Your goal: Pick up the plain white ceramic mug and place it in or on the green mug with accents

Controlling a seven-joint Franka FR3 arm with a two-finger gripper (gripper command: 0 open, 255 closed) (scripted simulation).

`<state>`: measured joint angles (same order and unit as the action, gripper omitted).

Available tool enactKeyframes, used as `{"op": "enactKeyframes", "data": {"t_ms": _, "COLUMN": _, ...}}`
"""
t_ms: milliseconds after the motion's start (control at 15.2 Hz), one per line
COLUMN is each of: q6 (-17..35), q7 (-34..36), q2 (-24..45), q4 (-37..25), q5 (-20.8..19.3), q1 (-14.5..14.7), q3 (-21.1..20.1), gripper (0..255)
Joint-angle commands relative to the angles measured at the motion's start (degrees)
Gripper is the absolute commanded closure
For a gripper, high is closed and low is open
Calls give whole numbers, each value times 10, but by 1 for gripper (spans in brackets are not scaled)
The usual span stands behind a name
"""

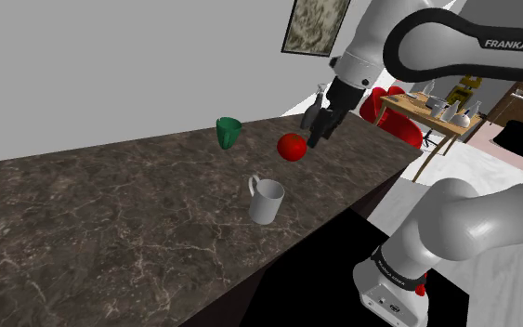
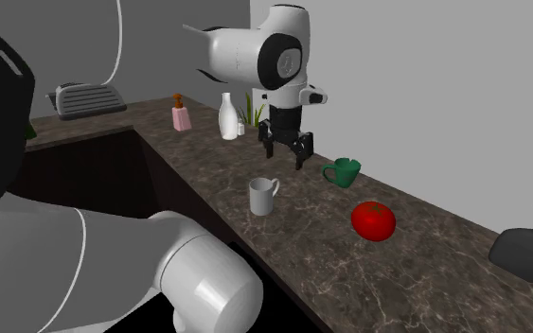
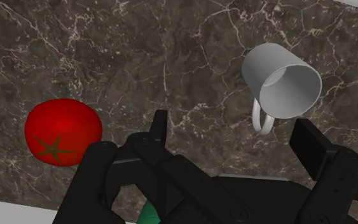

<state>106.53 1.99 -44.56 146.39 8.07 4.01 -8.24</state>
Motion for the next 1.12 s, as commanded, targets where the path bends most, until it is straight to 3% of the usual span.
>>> {"op": "enactKeyframes", "data": {"t_ms": 0, "q6": 27, "q7": 24, "q2": 19, "q4": 8, "q5": 11, "q1": 7, "q3": -24, "gripper": 0}}
{"op": "enactKeyframes", "data": {"t_ms": 462, "q6": 128, "q7": 115, "q2": 111, "q4": 21, "q5": 42, "q1": 27, "q3": -117, "gripper": 0}}
{"op": "enactKeyframes", "data": {"t_ms": 858, "q6": 213, "q7": 203, "q2": 221, "q4": 0, "q5": 36, "q1": 26, "q3": -197, "gripper": 0}}
{"op": "enactKeyframes", "data": {"t_ms": 1056, "q6": 240, "q7": 206, "q2": 238, "q4": 12, "q5": 33, "q1": 24, "q3": -203, "gripper": 0}}
